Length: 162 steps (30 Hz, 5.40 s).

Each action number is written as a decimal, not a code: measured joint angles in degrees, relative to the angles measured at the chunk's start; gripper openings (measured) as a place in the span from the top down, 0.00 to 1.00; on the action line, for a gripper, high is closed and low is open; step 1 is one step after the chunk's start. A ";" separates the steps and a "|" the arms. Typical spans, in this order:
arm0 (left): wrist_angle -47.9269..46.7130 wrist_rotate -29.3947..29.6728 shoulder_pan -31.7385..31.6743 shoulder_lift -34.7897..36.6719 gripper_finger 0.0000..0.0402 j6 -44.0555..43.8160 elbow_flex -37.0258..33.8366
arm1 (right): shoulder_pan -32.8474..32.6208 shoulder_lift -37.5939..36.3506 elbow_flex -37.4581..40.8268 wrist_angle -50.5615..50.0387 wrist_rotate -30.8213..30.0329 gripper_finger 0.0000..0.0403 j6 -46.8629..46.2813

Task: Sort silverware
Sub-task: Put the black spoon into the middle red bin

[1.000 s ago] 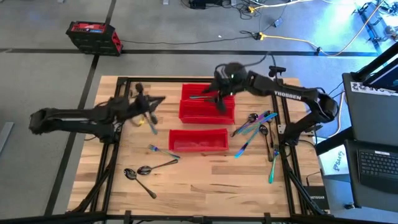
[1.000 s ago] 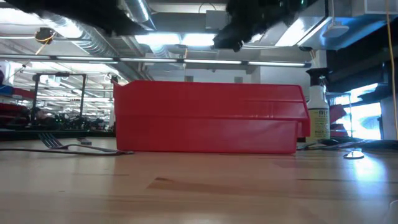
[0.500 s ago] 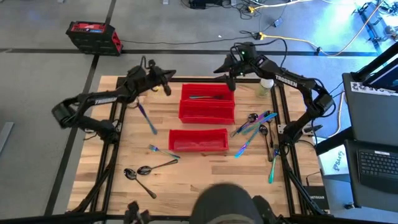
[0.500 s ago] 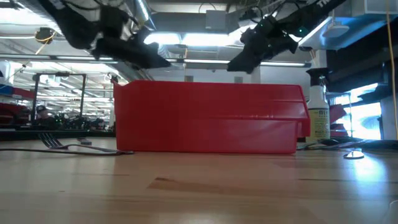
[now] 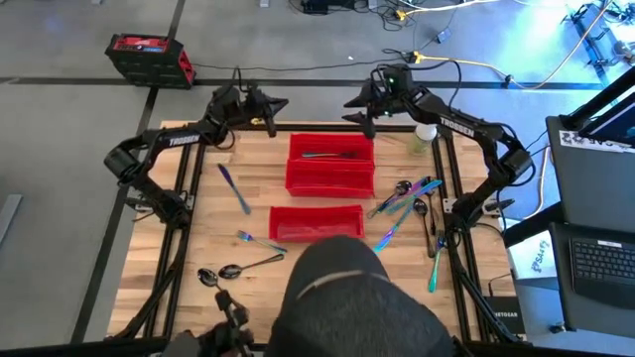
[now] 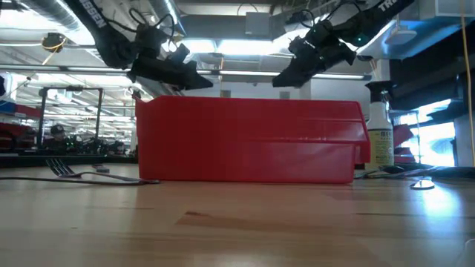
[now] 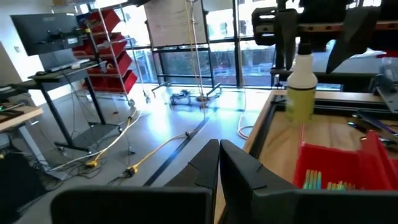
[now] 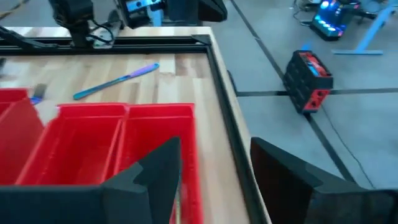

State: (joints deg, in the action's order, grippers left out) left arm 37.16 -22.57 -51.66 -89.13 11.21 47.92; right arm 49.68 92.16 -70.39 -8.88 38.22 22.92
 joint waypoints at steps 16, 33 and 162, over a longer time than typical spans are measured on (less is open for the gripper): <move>-0.03 -5.35 -1.75 -5.26 1.00 0.56 3.70 | 0.65 0.79 0.00 2.44 -9.34 0.56 1.68; 0.03 -5.86 -1.77 -5.63 1.00 1.20 3.87 | 0.62 0.79 0.02 2.90 -10.74 0.56 2.66; -65.91 53.49 122.88 14.29 1.00 -95.24 -13.82 | -64.10 58.50 -53.00 -7.42 -43.64 0.56 -16.80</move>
State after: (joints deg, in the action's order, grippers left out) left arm -28.76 30.92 71.22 -74.85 -84.03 34.11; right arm -14.43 150.66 -123.39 -16.30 -5.41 6.12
